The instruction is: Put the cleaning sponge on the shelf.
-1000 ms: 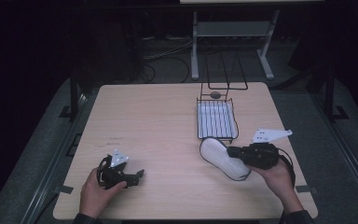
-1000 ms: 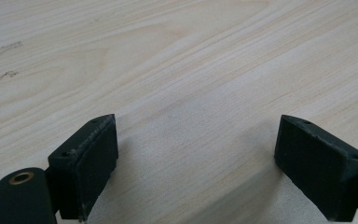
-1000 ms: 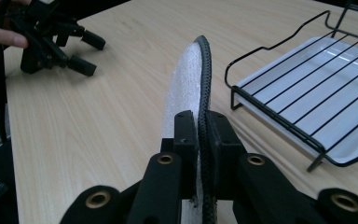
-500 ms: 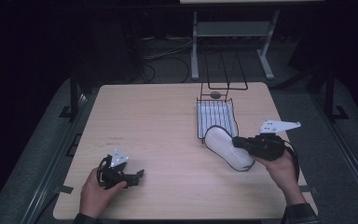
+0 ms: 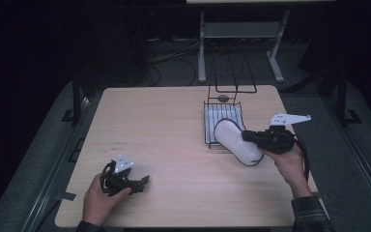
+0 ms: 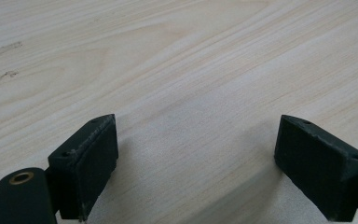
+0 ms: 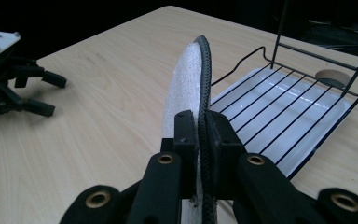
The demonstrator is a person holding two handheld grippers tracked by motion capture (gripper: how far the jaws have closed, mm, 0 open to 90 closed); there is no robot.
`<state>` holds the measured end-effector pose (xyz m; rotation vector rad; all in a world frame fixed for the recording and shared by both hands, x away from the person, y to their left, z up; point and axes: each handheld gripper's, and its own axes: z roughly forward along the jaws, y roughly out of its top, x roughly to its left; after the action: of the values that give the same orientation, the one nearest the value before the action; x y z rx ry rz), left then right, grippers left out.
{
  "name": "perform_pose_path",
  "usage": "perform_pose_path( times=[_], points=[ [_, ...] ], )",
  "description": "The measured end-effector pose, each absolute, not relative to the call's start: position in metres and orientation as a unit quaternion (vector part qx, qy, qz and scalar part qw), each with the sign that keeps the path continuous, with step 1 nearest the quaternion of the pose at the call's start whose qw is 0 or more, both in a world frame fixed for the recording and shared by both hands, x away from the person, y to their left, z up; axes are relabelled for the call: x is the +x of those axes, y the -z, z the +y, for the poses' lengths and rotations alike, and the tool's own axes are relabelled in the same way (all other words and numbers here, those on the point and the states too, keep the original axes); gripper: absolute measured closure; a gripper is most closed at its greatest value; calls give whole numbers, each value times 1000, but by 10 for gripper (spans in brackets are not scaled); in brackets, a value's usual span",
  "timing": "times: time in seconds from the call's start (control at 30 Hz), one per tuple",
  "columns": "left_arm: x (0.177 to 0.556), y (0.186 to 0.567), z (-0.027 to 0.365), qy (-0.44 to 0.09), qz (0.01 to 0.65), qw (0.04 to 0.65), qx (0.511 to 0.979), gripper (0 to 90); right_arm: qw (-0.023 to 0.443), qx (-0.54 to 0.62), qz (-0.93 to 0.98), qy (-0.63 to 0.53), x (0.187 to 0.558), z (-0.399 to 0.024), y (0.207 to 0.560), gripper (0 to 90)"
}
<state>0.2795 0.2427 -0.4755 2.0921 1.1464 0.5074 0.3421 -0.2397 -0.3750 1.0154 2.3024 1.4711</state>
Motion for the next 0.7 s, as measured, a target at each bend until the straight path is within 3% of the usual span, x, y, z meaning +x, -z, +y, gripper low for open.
perform_pose_path(
  times=[0.7],
  points=[
    [279, 475, 243, -195, 441, 343, 806, 127, 121, 372, 764, -513, 392, -234, 368, 834]
  ],
)
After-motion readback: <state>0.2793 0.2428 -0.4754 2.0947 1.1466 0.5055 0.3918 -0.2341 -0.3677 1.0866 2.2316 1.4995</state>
